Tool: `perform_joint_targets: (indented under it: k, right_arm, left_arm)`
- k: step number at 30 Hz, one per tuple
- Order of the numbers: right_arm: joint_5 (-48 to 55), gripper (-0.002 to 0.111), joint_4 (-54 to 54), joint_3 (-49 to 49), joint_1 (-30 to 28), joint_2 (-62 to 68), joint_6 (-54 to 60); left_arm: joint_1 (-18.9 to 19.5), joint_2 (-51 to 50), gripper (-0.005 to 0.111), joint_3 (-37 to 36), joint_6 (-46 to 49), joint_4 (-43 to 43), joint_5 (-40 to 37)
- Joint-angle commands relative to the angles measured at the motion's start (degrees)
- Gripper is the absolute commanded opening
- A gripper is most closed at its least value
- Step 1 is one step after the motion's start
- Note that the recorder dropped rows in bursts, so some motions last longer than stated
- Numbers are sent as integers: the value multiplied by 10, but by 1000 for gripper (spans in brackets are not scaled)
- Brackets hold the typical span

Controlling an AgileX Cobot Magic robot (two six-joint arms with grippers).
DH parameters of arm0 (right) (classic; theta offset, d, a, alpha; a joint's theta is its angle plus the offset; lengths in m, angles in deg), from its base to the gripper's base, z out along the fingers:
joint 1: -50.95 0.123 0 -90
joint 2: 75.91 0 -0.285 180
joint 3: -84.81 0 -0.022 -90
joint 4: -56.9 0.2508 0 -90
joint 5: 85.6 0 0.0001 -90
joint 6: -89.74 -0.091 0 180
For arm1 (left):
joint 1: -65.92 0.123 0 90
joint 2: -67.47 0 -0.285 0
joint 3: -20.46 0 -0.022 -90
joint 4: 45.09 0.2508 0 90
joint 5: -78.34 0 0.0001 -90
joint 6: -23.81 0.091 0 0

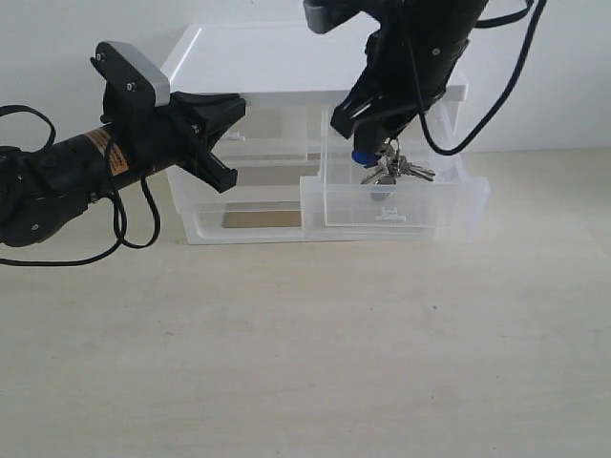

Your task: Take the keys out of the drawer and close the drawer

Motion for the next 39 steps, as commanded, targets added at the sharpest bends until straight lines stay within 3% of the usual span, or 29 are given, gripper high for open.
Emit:
perform_joint_targets:
  k: [1,11,21,28,39]
  right_arm:
    - [-24,54,-13,2,-5,27,-7]
    - [-29,54,-64,2,-5,49,-27]
    - [-17,54,-38,35,-4,27,-18]
    - [-9,54,-121,36,-6,35,-57]
    - [-23,54,-80,36,-7,76,-28]
  left_arm:
    - [9,-11,4,14,-3,-78,-66]
    - [9,-11,4,14,-3,-78,-66]
    - [9,-11,4,14,-3,-77,-65]
    - [9,-11,4,14,-3,-77,-63]
    - [9,-11,4,14,-3,-72,-65]
